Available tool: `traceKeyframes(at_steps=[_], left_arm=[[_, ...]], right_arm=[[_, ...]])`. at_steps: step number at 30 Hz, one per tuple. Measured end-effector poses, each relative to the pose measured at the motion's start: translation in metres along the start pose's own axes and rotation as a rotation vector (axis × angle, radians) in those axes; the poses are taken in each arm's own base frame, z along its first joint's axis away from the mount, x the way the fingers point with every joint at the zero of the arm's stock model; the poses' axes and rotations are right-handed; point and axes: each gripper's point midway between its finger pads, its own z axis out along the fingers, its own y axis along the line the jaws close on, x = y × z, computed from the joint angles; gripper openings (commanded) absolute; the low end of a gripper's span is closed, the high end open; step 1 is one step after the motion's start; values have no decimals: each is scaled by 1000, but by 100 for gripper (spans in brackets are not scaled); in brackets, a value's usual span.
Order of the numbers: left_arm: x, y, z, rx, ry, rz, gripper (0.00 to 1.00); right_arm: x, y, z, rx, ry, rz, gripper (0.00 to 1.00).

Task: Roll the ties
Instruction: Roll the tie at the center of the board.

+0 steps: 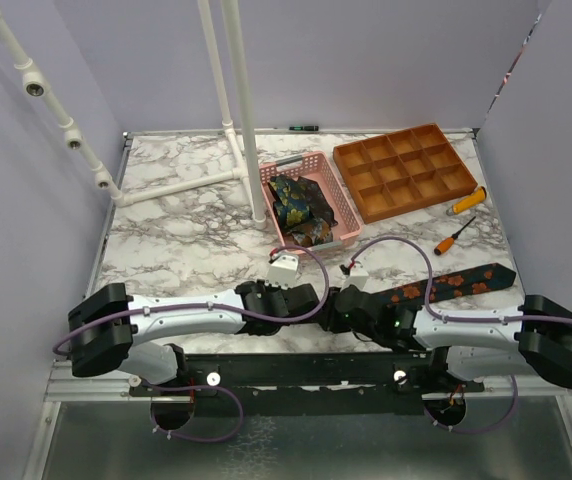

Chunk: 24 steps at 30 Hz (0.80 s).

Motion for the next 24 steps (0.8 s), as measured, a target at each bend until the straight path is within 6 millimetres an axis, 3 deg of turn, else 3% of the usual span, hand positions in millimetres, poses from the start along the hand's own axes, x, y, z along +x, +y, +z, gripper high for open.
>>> traceKeyframes(at_steps=[8, 18, 24], left_arm=[[0, -13, 3, -24, -9, 45, 0], [11, -29, 17, -30, 5, 91, 1], [14, -38, 25, -31, 11, 114, 30]], right_arm=[[8, -7, 9, 38, 29, 20, 25], [2, -17, -5, 33, -23, 99, 26], [2, -20, -8, 33, -27, 115, 28]])
